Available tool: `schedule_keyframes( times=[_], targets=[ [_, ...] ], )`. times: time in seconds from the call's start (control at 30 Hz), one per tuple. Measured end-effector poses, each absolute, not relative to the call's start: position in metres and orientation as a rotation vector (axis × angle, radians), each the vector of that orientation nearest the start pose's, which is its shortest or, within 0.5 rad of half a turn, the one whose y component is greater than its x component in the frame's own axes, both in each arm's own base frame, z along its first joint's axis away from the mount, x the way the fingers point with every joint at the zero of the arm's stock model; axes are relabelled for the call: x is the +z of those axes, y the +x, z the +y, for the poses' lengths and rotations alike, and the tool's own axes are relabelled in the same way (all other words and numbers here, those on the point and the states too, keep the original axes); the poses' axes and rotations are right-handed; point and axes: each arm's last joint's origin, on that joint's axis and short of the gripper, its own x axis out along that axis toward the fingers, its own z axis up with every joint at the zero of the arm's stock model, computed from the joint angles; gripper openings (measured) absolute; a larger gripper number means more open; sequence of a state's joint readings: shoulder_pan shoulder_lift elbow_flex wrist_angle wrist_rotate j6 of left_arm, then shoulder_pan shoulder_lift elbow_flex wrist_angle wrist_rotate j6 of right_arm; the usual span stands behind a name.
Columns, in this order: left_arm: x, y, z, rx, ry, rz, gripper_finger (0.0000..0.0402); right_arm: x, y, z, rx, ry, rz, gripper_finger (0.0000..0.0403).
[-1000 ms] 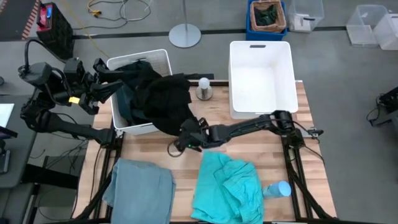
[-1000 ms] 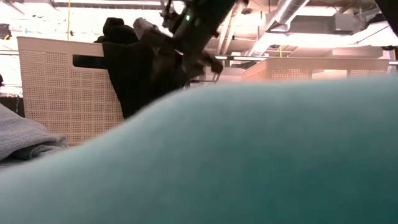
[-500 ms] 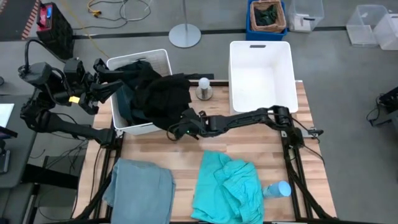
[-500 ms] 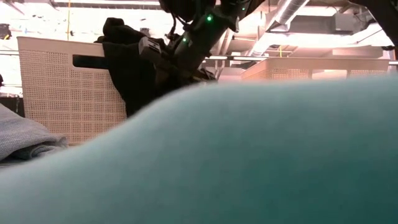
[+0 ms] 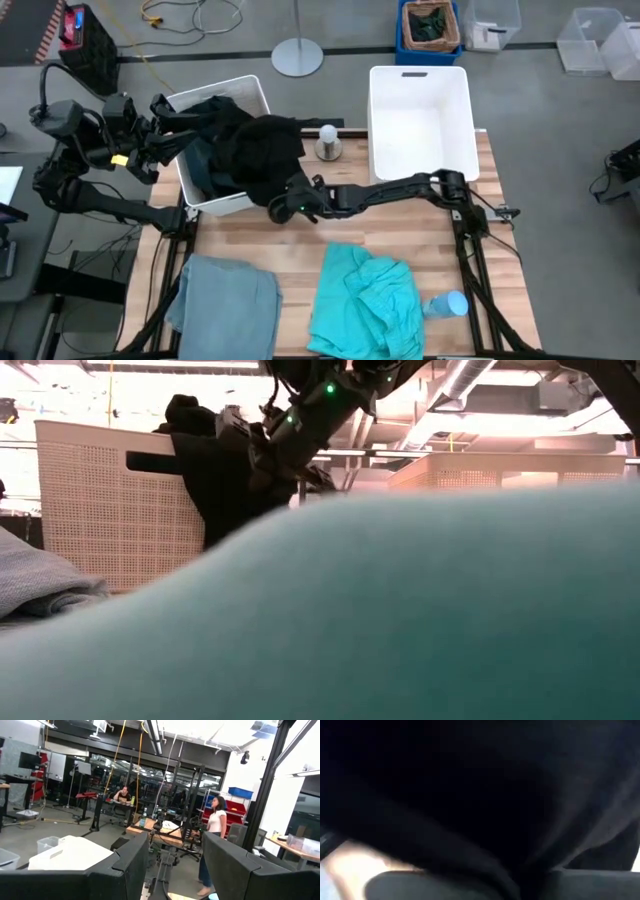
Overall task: Sort clothes
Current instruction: Put the black shirt into the left white laundry bin
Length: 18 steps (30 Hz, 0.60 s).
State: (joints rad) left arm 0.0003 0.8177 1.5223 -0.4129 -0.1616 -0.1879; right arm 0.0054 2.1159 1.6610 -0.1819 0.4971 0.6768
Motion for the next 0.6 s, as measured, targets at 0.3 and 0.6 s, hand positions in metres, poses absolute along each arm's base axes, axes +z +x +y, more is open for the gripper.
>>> schedule_keyframes(
  times=[0.3, 0.6],
  targets=[
    [0.528, 0.079, 0.005, 0.134, -0.21, -0.305, 0.018, 0.245, 0.486, 0.019, -0.538, 0.396, 0.414, 0.0008],
    [0.528, 0.08, 0.005, 0.133, -0.21, -0.305, 0.018, 0.32, 0.494, 0.052, -0.388, 0.24, 0.261, 0.0003]
  ],
)
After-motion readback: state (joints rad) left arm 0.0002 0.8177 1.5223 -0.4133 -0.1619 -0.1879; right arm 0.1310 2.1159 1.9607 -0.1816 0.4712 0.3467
